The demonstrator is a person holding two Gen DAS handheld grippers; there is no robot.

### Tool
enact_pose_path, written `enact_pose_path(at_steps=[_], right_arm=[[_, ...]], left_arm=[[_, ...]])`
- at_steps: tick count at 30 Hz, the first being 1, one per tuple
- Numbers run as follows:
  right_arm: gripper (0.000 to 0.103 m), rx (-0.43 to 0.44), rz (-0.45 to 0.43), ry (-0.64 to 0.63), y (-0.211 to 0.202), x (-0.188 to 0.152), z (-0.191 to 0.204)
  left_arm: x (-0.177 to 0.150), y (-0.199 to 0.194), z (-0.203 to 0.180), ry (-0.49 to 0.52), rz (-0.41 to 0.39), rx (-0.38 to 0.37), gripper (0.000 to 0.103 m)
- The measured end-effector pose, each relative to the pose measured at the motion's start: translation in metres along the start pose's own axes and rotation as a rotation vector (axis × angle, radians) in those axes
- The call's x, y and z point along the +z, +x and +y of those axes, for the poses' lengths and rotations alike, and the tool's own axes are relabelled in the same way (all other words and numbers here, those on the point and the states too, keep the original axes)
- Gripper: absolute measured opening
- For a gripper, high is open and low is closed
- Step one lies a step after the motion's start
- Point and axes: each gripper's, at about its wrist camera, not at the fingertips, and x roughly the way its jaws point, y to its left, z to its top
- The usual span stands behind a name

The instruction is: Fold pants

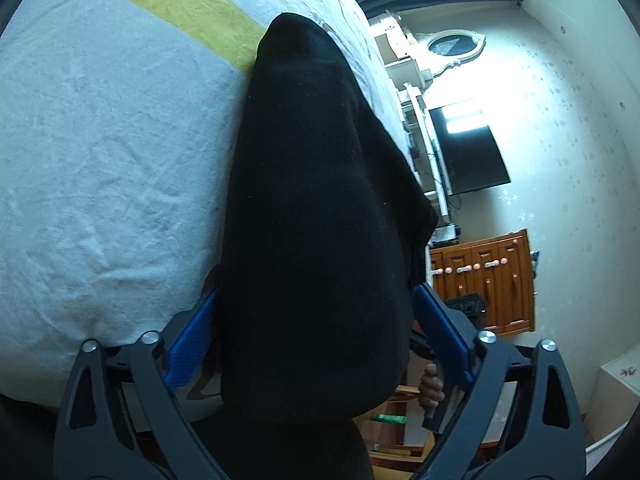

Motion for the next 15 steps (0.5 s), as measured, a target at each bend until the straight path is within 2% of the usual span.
enact_pose_path(at_steps=[1,4,6,11,15], right_arm=[[0.05,-0.002,-0.003,-0.002,0.0,0.0,0.0],[0.05,-0.002,-0.006,0.001,0.0,0.001,-0.001],[0.048,-0.004,-0.01,0.001,0.0,0.001,0.002],[0.044,-0.006,-0.018,-0.001,0.001,0.0,0.01],[0.043,0.006,-0.016,-0.004,0.004,0.0,0.014]], left_arm=[[0.0,0.002,0.0,0.011,0.008,0.031,0.068],[0.0,-0.001,0.003,0.021,0.015,0.03,0.054],[0.0,-0.003,0.003,0.015,0.004,0.037,0.048],[-0.002,-0.011,-0.008,0.059,-0.027,0.077,0.04],[0.002,-0.02,-0.006,0.041,-0.033,0.059,0.038]])
